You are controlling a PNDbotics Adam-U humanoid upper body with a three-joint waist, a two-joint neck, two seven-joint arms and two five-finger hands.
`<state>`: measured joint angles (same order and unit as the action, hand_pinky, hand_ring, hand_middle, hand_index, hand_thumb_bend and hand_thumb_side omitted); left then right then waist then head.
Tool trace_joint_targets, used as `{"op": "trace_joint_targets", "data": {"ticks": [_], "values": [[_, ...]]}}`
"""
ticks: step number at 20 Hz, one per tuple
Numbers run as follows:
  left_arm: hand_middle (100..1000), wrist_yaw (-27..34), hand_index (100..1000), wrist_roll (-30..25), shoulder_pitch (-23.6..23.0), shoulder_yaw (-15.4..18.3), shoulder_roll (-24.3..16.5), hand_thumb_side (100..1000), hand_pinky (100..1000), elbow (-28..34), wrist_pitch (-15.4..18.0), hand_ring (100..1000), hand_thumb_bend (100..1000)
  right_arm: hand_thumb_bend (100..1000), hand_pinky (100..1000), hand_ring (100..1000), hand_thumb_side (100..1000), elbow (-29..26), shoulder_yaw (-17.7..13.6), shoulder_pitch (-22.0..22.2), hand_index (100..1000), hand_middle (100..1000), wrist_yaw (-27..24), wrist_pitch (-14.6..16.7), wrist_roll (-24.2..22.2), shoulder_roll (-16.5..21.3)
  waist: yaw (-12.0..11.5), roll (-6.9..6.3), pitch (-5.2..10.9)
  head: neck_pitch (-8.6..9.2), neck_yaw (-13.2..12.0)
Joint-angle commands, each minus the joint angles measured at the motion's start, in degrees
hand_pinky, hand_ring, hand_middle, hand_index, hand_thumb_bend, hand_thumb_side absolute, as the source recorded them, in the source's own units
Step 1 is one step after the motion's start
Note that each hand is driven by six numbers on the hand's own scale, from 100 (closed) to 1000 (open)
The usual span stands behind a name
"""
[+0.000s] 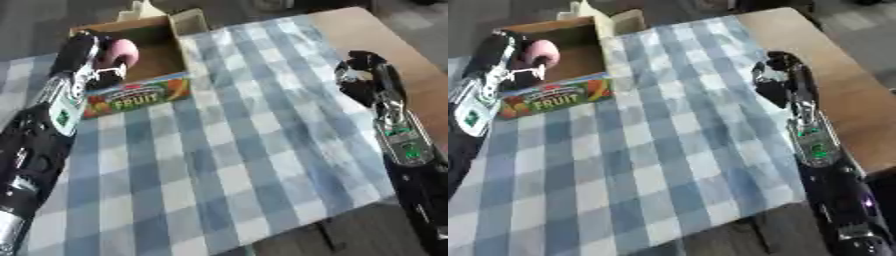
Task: Pick up objects on the table and place them in the box.
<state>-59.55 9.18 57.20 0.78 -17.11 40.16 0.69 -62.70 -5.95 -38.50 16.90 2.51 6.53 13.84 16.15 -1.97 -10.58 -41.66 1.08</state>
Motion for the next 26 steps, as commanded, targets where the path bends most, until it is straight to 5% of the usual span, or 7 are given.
{"op": "trace_joint_targets", "data": {"ticks": [1, 4, 8, 11, 15, 21, 26], "values": [[725, -1.7, 809, 1.0, 1.0, 1.0, -1.0, 512, 712, 0.3, 0.2, 712, 621, 100, 488, 837, 289, -0.4, 0.0, -0.8, 812, 705, 0.3, 0.1, -0.1, 1.0, -0.2, 0.39, 0.91, 0.26, 0.0], [764, -0.7, 821, 2.2, 0.5, 0.9, -0.9, 617, 740, 2.0, 1.0, 760, 660, 100, 488, 837, 290, -0.3, 0.0, -0.5, 812, 706, 0.2, 0.2, -0.1, 0.9, -0.8, 0.54, 1.04, 0.01, 0.6], [726, 2.4, 795, 2.8, -0.4, 1.0, -1.1, 631, 738, 5.4, 2.5, 741, 570, 100, 488, 837, 292, -0.4, -0.2, 0.0, 812, 706, 0.1, 0.1, 0.0, 0.9, -2.2, 0.85, 1.35, -0.42, 1.7], [677, 5.1, 765, 1.7, -1.4, 1.1, -1.4, 548, 723, 9.1, 4.5, 703, 417, 100, 488, 837, 295, -0.4, -0.5, 0.6, 812, 706, -0.1, 0.0, 0.2, 1.1, -3.6, 1.0, 1.63, -0.93, 2.4], [639, 8.9, 740, -0.8, -4.0, 0.4, -2.3, 566, 720, 15.0, 7.9, 675, 166, 100, 488, 837, 302, -0.9, -0.7, 1.2, 812, 706, -0.4, 0.0, 0.4, 1.1, -5.8, 1.06, 1.84, -1.27, 3.3], [617, 14.5, 724, -0.3, -12.0, 0.3, -4.4, 618, 716, 24.0, 12.4, 657, 100, 100, 487, 835, 315, -2.5, -1.5, 2.4, 810, 702, -1.6, 0.2, 1.3, 0.9, -8.2, 1.17, 1.81, -1.58, 3.9], [612, 19.4, 719, 0.4, -20.0, 0.3, -4.0, 681, 720, 32.1, 11.8, 653, 100, 100, 483, 828, 327, -4.3, -2.2, 3.2, 805, 694, -3.4, 0.4, 2.7, 1.3, -10.5, 1.36, 1.38, -1.85, 3.4]]}}
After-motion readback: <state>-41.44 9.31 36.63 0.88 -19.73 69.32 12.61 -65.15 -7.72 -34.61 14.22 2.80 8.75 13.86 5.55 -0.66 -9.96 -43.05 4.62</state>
